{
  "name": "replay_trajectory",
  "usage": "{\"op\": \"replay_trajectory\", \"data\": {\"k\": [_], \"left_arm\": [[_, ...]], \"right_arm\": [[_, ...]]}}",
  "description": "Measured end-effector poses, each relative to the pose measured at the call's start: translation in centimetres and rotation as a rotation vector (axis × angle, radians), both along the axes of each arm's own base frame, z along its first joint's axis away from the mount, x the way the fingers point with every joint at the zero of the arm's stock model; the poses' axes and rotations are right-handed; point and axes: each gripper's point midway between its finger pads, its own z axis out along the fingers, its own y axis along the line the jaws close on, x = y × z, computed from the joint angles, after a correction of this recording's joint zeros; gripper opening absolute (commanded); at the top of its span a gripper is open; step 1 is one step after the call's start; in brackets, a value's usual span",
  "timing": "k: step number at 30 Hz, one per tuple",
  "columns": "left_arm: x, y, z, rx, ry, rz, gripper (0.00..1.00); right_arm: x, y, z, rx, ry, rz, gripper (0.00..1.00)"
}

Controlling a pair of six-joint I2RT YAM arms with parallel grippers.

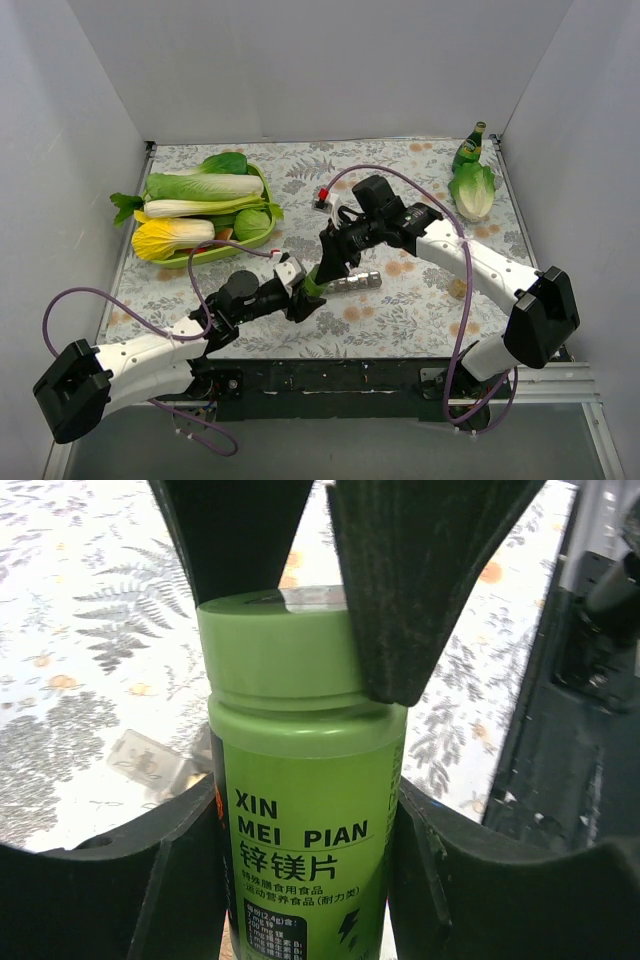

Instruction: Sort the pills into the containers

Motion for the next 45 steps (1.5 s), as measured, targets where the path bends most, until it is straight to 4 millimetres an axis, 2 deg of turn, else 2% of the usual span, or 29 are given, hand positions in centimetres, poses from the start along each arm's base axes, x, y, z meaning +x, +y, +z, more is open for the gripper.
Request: {"op": "replay_trajectory", "data": {"k": [11, 13, 14, 15, 18, 20, 22, 24, 27, 33, 36, 45], "left_arm": [[3.8, 1.2, 0.8, 0.000, -0.038, 0.212, 0.00], [4.1, 1.2, 1.1, -0.007, -0.042, 0.233, 0.00], [4.2, 1.3, 1.2, -0.010, -0.044, 0.238, 0.00], [4.3, 1.3, 1.3, -0.014, -0.045, 0.243, 0.00], [4.5, 1.3, 1.7, -0.022, -0.051, 0.252, 0.00], [4.5, 1.2, 1.9, -0.031, -0.058, 0.250, 0.00], [4.6, 1.0, 3.3, -0.067, -0.093, 0.242, 0.00], [4.4, 0.9, 5.0, -0.108, -0.123, 0.231, 0.00], [3.8, 1.0, 6.5, -0.146, -0.149, 0.207, 0.00], [2.5, 1.1, 8.2, -0.192, -0.173, 0.152, 0.00], [1.5, 1.1, 8.8, -0.206, -0.175, 0.113, 0.00], [-2.1, 0.8, 10.5, -0.208, -0.147, -0.061, 0.00]], "right_arm": [[3.6, 1.5, 0.8, 0.023, 0.088, -0.244, 0.23], [4.0, 1.6, 1.1, 0.032, 0.093, -0.263, 0.27], [4.2, 1.7, 1.2, 0.037, 0.096, -0.271, 0.30], [4.3, 1.7, 1.3, 0.043, 0.100, -0.274, 0.43], [4.6, 1.7, 1.7, 0.069, 0.112, -0.273, 0.64], [4.6, 1.5, 1.9, 0.084, 0.126, -0.264, 0.70], [3.9, 1.4, 2.3, 0.095, 0.177, -0.237, 0.77], [3.3, 1.4, 2.9, 0.117, 0.202, -0.197, 0.86], [2.3, 1.4, 3.6, 0.148, 0.226, -0.131, 0.92], [0.8, 0.9, 4.6, 0.218, 0.179, 0.021, 0.95], [0.6, 0.3, 5.2, 0.252, 0.098, 0.099, 0.96], [1.1, -2.0, 8.5, 0.352, -0.366, 0.355, 0.98]]}}
